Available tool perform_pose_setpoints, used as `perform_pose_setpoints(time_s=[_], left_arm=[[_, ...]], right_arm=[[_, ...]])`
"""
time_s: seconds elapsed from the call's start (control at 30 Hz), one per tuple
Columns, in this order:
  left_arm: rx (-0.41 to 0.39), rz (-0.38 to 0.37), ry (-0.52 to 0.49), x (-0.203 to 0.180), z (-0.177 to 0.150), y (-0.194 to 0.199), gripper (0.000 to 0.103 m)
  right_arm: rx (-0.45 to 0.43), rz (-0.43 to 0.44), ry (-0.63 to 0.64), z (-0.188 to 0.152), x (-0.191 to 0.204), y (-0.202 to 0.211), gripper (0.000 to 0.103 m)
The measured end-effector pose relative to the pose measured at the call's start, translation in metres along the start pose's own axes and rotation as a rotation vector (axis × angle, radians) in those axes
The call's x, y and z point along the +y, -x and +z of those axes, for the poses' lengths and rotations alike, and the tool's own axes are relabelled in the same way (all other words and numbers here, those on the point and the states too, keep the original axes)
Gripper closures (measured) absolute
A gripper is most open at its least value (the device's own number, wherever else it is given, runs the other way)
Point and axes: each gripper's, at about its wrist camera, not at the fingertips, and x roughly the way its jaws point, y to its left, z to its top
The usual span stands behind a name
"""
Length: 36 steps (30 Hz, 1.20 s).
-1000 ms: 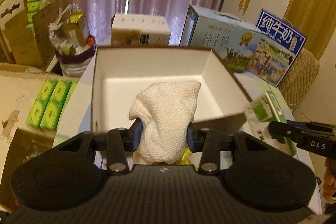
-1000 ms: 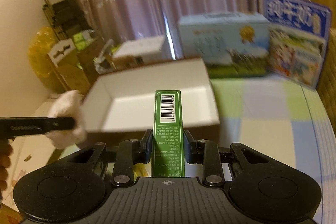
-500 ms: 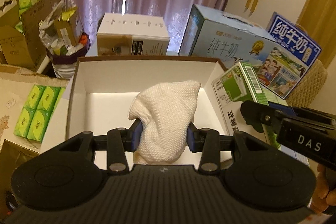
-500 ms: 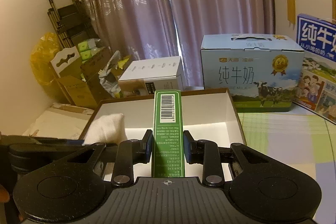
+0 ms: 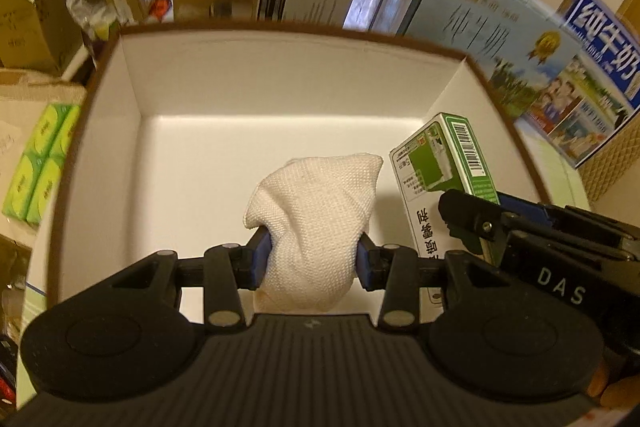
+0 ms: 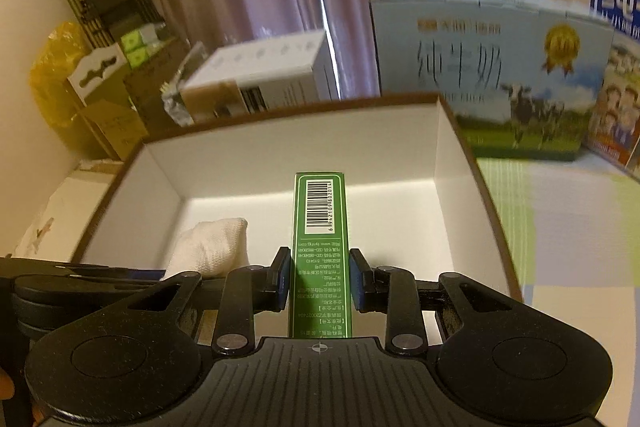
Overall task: Organize objects
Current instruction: 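Lift the green carton with the right tool while the left tool carries the cloth over the box, then open the left tool to drop the cloth into the box while the right tool releases the carton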
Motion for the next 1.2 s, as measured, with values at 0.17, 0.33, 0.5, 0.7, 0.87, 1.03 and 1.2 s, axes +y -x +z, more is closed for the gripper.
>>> perform_pose_setpoints(time_s=[0.17,0.33,0.5,0.7,0.87,1.03,1.2], left_arm=[[0.040,0.004,0.007,0.001,-0.003,-0.020,0.065],[0.047,-0.001,0.000,-0.003,-0.003,-0.028,0.061],[0.018,0.014,-0.016,-0.003,-0.001,-0.025,0.035],[0.002,0.009,-0.004,0.006,0.004,-0.017,0.031],[-0.017,0.013,-0.010,0.013,0.004,-0.007,0.027],[-0.031,0.014,-0.028,0.020,0.001,0.008,0.024],[-0.043,0.014,-0.040,0.025,-0.006,0.026,0.021]], right_arm=[[0.024,-0.010,-0.013,-0.003,-0.005,-0.010,0.077],[0.030,-0.018,-0.026,-0.004,-0.009,-0.013,0.077],[0.028,-0.025,-0.047,-0.005,-0.013,-0.011,0.076],[0.022,-0.025,-0.052,-0.003,-0.009,-0.009,0.076],[-0.031,-0.038,-0.069,-0.001,-0.006,-0.001,0.075],[-0.066,-0.053,-0.049,0.001,-0.001,0.016,0.055],[-0.071,-0.047,-0.045,-0.007,0.004,0.036,0.049]])
